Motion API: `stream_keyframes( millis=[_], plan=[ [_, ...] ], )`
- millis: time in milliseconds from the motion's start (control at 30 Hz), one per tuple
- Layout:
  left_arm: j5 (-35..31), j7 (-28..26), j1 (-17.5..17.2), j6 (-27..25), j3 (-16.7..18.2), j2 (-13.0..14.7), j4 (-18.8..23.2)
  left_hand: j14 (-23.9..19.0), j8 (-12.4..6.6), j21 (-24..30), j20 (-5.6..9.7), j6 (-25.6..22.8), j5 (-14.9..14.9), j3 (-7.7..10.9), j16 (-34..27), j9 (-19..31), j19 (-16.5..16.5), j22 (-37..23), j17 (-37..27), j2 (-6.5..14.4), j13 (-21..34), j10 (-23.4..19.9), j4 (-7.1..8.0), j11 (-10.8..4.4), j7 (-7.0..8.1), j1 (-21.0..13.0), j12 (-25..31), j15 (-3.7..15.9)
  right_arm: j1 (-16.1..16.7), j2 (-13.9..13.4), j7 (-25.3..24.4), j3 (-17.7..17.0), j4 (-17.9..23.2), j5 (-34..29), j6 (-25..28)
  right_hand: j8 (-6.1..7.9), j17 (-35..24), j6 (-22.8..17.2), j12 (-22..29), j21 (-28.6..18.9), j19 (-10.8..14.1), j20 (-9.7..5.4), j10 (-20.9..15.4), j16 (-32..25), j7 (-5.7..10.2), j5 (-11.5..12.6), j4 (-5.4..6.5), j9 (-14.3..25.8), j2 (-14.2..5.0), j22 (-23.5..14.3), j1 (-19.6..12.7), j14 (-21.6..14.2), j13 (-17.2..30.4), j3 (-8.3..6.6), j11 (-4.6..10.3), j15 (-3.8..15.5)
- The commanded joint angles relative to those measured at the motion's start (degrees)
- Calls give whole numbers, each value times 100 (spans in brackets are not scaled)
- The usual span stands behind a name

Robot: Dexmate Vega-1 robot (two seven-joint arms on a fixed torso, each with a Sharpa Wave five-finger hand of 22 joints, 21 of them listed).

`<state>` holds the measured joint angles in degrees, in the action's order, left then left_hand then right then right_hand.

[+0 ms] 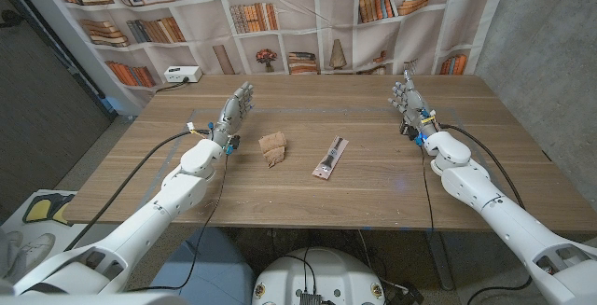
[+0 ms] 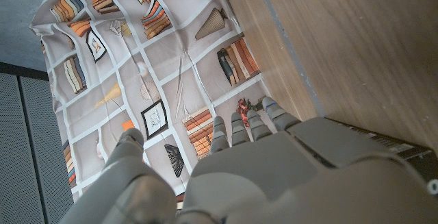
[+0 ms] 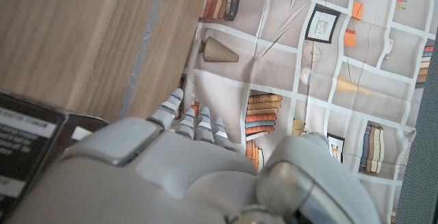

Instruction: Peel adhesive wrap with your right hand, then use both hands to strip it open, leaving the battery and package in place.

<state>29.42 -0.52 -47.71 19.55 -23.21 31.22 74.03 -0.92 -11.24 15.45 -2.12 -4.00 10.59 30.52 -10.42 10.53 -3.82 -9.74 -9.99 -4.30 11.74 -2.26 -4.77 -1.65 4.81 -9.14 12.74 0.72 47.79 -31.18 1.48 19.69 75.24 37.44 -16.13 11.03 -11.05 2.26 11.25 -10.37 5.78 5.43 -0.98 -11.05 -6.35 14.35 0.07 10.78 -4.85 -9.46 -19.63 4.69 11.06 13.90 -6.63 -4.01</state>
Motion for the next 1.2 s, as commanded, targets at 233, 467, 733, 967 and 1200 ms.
stream_keyframes(
  millis=[233, 467, 733, 967, 1200],
  plan=[
    [-438, -262, -84, -4, -20, 285, 342, 54, -8, -32, 79, -42, 17, 12, -17, 21, -31, -22, -27, 24, 5, -11, -61, 33, -60, -85, 5, 25, -93, 9, 151, -21, -191, 60, -38, 28, -22, -15, 30, -28, -20, 0, -2, -19, -28, -38, -35, 22, -4, -30, -51, 54, 25, -9, -22, 11],
    [-945, -587, -174, -197, -48, 571, 698, 36, -23, -50, 55, -94, 15, 17, -26, 21, -78, -19, -24, 42, 5, -73, -94, 21, -69, -121, 28, 30, -99, 27, 143, -17, -219, 51, -60, 27, -22, -12, 29, -25, -34, 4, 0, -19, -20, -44, -38, 22, -12, -30, -57, 58, 25, -15, -14, 19],
    [-1201, -711, -205, -266, -90, 649, 793, -18, -53, -77, 74, -205, 14, 29, -41, 21, -146, -15, -21, 75, 5, -203, -148, -6, -66, -186, 73, 56, -52, 28, 106, -43, -176, 57, -105, 26, -22, -10, 30, -29, -36, 5, 0, -22, -20, -55, -43, 21, -18, -30, -65, 60, 25, -22, -20, 18],
    [-1394, -939, -271, -247, -85, 630, 857, 2, -72, -112, 105, -296, 10, 32, -27, 22, -173, -14, -18, 94, 4, -209, -190, -10, -66, -235, 67, 97, 62, -30, 123, -92, -60, 53, -226, 28, -22, -14, 30, -30, -40, 5, 4, -19, -19, -63, -46, 21, -20, -30, -69, 72, 25, -25, -6, 38],
    [-1993, -1300, -261, -318, -216, 659, 949, 48, -91, -159, 131, -397, 5, 40, -11, 22, -160, -14, -16, 123, 2, -149, -229, -3, -83, -287, 37, 109, 204, -120, 84, -111, 217, 58, -176, 32, -21, -25, 32, -34, -36, -11, 1, -23, 1, -72, -51, 20, -23, -30, -77, 68, 25, -30, -7, 48]
  ],
)
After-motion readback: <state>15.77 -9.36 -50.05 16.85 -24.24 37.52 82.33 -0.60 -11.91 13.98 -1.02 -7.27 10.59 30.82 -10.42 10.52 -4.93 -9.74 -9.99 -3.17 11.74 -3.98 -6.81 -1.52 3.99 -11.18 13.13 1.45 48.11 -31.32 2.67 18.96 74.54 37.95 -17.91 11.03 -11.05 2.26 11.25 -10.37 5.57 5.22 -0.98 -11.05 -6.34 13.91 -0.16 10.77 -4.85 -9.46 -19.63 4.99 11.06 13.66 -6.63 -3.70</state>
